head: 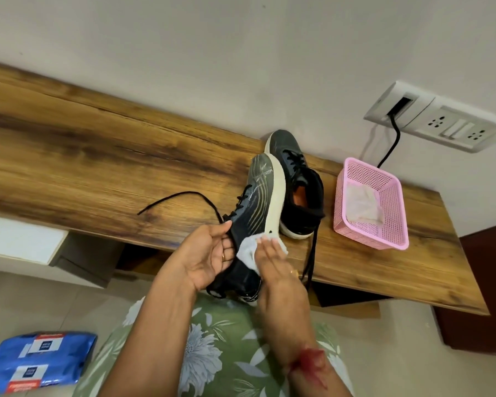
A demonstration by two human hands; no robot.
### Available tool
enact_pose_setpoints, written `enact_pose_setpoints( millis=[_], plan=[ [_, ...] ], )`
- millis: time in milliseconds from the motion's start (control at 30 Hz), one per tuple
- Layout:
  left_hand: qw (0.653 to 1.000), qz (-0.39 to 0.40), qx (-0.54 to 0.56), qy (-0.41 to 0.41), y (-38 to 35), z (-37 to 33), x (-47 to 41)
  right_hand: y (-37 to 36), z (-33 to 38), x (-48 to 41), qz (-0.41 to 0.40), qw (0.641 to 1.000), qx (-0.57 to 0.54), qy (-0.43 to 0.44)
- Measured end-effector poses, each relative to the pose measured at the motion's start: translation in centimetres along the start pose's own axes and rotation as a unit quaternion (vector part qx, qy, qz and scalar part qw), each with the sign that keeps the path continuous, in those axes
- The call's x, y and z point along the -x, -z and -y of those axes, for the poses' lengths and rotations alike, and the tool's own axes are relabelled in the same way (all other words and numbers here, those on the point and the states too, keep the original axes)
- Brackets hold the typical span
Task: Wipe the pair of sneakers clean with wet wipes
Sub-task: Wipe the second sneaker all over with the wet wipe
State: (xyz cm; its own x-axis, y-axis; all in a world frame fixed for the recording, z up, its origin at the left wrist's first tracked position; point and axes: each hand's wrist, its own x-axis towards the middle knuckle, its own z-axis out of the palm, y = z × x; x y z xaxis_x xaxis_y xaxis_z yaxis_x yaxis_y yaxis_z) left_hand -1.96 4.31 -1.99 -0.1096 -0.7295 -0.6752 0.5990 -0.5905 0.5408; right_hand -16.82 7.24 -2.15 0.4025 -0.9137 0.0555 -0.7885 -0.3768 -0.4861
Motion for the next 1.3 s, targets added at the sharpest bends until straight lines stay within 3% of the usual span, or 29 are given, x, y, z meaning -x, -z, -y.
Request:
enact_pose_setpoints(
  millis=[133,300,600,833,900,933,967,1000,1067,1133,1200,1300],
  plan=[
    [1.000,-0.008,0.022,-0.013,-0.2,0.3,-0.3,0.5,-0.1,-3.1,-0.028,0.999,0.020,-0.027],
    [0.999,-0.045,0.014,-0.015,0.8,0.5,-0.8,0.5,1.1,2.2,0.058,0.997,0.041,0.008],
    [0.997,-0.079,0.000,-0.014,0.1,1.0,-1.3,0.5,0.0,-3.1,0.025,0.999,0.020,0.001],
    [0.997,-0.073,0.024,-0.010,0.8,0.9,-1.4,-0.4,1.0,3.3,0.055,0.994,0.082,0.055],
    [0.997,-0.075,0.018,-0.005,0.9,0.9,-1.5,-0.2,1.2,3.9,0.027,0.994,0.060,0.083],
    [0.997,-0.074,0.019,-0.003,0.9,0.8,-1.5,0.1,1.2,3.9,0.012,0.998,0.001,0.063],
    [0.997,-0.072,0.020,-0.002,1.0,0.8,-1.5,0.5,1.2,3.6,0.012,0.994,-0.105,-0.011],
    [0.998,-0.062,0.024,-0.001,0.9,0.7,-1.4,1.2,1.3,3.0,0.020,0.959,-0.259,-0.112],
    [0.999,-0.039,0.031,0.002,0.6,0.7,-1.2,3.3,0.8,1.0,-0.022,0.839,-0.467,-0.280],
    [0.999,-0.021,0.034,0.008,0.1,0.7,-0.9,5.4,-0.1,-1.6,-0.103,0.790,-0.521,-0.306],
    [0.999,-0.014,0.032,0.012,-0.2,0.6,-0.8,7.0,-0.8,-4.0,-0.160,0.806,-0.506,-0.261],
    [1.000,-0.009,0.026,0.009,-0.2,0.5,-0.9,6.6,-1.7,-6.2,-0.175,0.918,-0.310,-0.173]
  ],
)
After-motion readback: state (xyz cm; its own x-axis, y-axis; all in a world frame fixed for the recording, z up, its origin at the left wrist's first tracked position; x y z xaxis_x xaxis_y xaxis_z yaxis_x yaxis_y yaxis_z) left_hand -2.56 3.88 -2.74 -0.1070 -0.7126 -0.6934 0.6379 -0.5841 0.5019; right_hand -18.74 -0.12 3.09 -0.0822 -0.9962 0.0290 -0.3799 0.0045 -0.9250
